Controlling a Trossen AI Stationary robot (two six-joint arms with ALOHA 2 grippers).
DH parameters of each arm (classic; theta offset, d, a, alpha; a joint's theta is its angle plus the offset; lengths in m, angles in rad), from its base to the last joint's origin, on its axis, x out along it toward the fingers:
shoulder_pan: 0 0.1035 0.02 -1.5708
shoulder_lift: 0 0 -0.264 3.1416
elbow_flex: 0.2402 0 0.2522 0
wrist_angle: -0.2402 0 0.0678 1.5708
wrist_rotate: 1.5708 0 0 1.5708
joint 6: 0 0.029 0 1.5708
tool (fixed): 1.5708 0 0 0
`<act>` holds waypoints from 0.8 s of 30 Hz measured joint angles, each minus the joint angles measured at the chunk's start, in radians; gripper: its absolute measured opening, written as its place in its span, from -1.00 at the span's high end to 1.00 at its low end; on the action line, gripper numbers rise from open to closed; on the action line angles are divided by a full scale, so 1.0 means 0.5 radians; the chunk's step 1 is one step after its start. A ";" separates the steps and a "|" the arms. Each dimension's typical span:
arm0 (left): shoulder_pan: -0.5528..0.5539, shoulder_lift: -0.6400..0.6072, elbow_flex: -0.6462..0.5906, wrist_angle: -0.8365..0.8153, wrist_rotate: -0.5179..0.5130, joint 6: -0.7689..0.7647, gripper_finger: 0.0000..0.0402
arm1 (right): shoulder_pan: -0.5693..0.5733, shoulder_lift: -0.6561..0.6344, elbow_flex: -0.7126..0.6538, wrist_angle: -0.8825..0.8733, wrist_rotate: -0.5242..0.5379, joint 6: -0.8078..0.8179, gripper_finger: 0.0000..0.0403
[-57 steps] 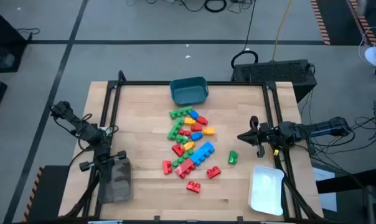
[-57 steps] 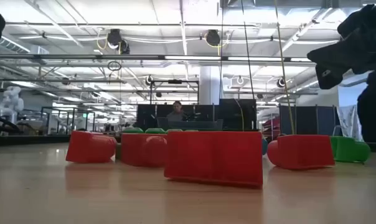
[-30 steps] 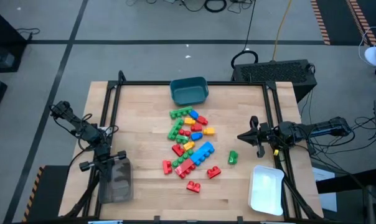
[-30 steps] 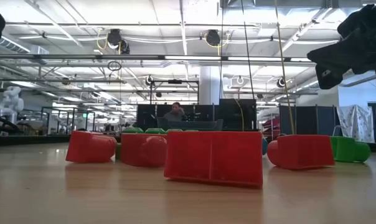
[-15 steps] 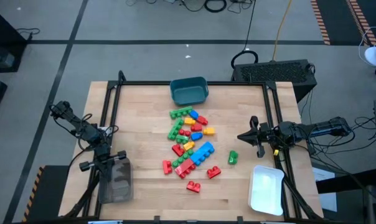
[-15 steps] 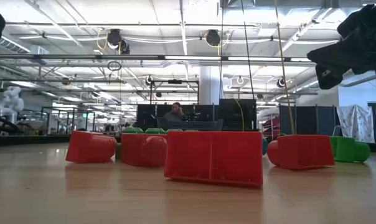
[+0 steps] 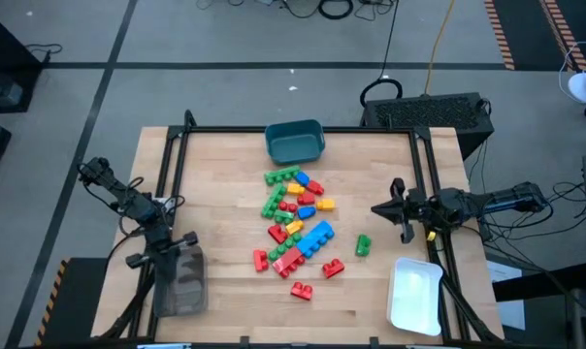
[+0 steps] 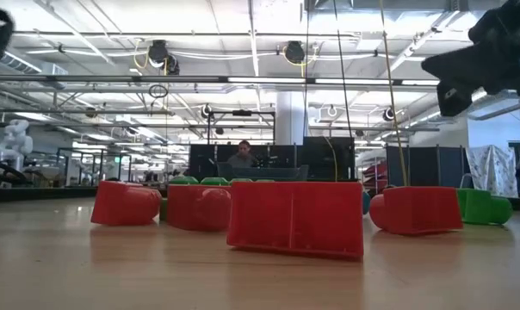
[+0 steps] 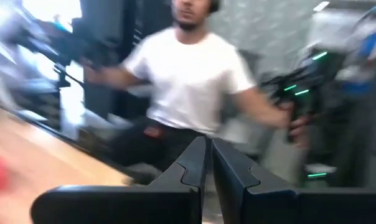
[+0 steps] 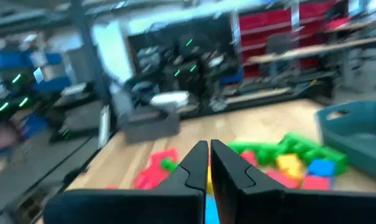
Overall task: Sort blocks by size
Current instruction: Put the green game piece into the blue container
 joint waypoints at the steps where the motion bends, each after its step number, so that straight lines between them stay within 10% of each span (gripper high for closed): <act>1: 0.000 0.000 0.000 0.024 -0.077 0.141 0.85 | 0.000 0.000 0.000 0.036 0.044 0.000 0.98; 16: 0.000 -0.001 0.000 0.680 -0.480 0.676 0.85 | -0.005 0.001 0.000 0.301 0.413 -0.320 0.98; 24: 0.000 0.000 0.008 0.742 -0.793 0.470 0.85 | -0.005 0.002 0.025 0.292 0.588 -0.324 0.98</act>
